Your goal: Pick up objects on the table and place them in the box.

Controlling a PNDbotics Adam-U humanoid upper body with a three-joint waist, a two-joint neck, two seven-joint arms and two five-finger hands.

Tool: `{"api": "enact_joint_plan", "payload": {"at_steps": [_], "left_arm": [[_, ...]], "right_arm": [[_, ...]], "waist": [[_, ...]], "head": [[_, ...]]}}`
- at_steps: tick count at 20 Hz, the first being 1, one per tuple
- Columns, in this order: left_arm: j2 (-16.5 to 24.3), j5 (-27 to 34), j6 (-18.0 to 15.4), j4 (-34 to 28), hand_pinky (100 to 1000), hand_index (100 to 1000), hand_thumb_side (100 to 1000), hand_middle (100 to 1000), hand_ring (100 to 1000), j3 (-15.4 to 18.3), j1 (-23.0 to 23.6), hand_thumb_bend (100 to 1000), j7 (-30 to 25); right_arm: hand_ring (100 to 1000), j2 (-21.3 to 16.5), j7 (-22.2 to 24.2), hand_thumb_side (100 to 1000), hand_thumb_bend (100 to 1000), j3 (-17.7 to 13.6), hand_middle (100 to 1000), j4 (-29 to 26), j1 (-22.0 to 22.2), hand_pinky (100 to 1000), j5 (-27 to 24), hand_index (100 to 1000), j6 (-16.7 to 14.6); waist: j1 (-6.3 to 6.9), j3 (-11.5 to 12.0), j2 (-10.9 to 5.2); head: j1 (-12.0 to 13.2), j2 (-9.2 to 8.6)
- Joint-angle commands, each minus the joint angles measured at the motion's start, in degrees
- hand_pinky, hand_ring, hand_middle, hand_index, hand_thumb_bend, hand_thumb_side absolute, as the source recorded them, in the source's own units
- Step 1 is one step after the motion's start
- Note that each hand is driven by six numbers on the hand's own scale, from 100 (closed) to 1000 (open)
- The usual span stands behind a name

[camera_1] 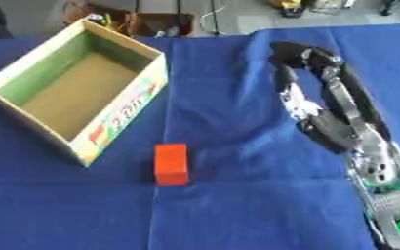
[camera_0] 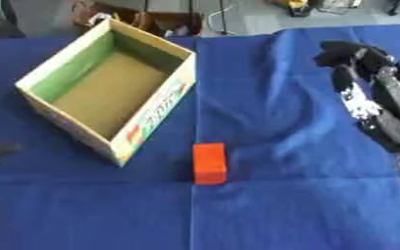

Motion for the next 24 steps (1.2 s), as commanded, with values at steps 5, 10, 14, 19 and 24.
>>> {"api": "enact_joint_plan", "payload": {"at_steps": [5, 10, 14, 19, 24], "left_arm": [[0.86, 0.26, 0.2, -1.07, 614, 704, 993, 808, 907, -0.16, 0.17, 100, -0.31], [1.01, 0.34, 0.31, -1.07, 614, 704, 993, 808, 908, -0.29, 0.34, 100, -0.45], [1.09, 0.41, 0.35, -1.07, 614, 703, 992, 808, 908, -0.41, 0.39, 100, -0.57], [1.15, 0.47, 0.37, -1.07, 612, 704, 993, 808, 908, -0.45, 0.45, 100, -0.62], [1.27, 0.5, 0.42, -1.07, 612, 704, 994, 808, 908, -0.54, 0.58, 100, -0.66]], "right_arm": [[782, -7.09, 9.83, 947, 100, 4.35, 728, -1.22, -6.17, 817, 7.87, 884, -0.51], [808, -9.78, 17.11, 1000, 100, 7.74, 724, -1.22, -9.36, 837, 10.39, 922, -1.66], [816, -10.79, 23.15, 1000, 100, 9.91, 735, -1.22, -10.34, 852, 10.51, 968, -1.81], [837, -9.71, 28.28, 1000, 100, 11.4, 769, -1.22, -10.74, 880, 9.99, 997, -0.87], [846, -7.93, 33.55, 1000, 100, 13.66, 757, -1.22, -11.47, 889, 8.67, 988, -0.43]], "waist": [[-0.27, 0.22, -1.87], [-0.39, 0.35, -1.97], [-0.5, 0.27, -1.98], [-0.55, 0.2, -1.96], [-0.7, -0.13, -2.12]], "head": [[-0.46, 0.0], [-0.38, -0.2], [-0.28, -0.32], [0.03, -0.3], [0.37, -0.16]]}}
